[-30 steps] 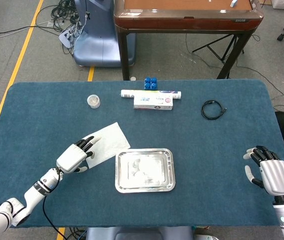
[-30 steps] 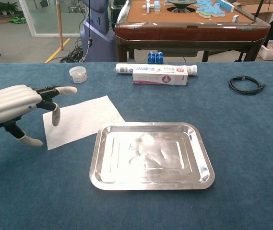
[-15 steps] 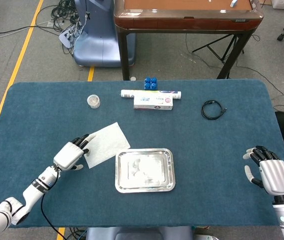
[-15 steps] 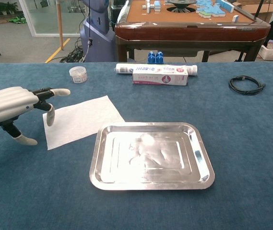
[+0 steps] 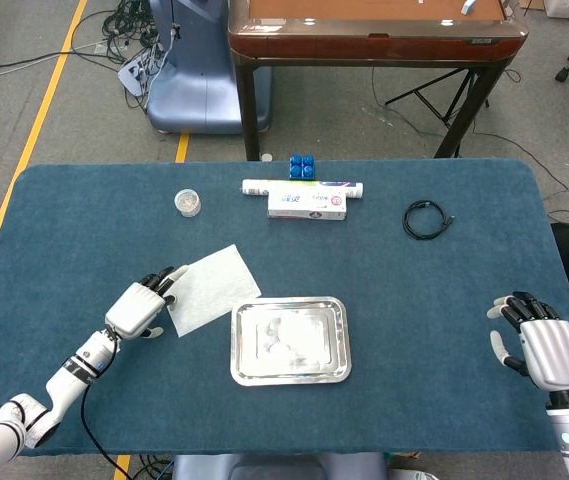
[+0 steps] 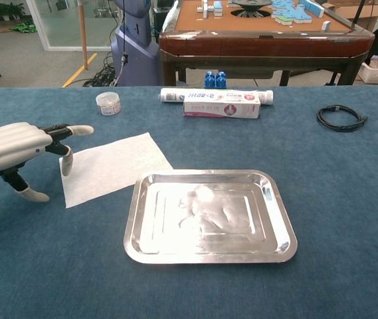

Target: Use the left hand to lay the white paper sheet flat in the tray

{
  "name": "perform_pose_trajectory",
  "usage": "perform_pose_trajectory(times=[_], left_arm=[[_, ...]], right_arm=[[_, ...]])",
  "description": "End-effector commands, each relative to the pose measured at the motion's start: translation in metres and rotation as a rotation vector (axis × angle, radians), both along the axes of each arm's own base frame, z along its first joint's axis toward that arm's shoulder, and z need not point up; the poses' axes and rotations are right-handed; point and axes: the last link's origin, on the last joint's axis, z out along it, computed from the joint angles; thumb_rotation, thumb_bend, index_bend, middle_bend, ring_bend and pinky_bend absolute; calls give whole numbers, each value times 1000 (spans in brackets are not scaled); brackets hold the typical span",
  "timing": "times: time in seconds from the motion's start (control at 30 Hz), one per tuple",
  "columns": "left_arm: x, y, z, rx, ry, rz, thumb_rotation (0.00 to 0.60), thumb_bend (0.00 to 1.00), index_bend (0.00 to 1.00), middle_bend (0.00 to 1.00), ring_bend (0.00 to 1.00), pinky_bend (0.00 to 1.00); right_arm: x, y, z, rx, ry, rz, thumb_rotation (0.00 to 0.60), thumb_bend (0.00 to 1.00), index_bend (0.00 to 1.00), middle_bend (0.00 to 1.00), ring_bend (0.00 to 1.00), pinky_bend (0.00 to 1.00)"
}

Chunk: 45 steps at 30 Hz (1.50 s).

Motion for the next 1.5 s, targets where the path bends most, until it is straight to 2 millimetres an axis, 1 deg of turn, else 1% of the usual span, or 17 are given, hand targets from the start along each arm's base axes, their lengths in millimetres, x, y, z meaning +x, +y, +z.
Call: perform_pose_trajectory(times=[0.03,0.43,1.03,1.5], left_arm=[[0,0,-1,-1,-1,1,600,69,495,0,0,202],[1,0,-8,-6,-19,14,600,73,504,0,0,202],[5,3,-14,3,-30,27,600,125,514,0,0,202],[10,3,-19,5,-48,26,600,218,529,0,0,202]], right_arm=[[0,0,0,-1,0,0,600,451,414,334,193,289],[0,0,1,-2,-2,-1,600,452,414,334,193,289],[0,0,2,-4,-4,-3,600,451,414,334,193,289],[0,0,2,-4,-5,-4,600,451,414,334,193,289]])
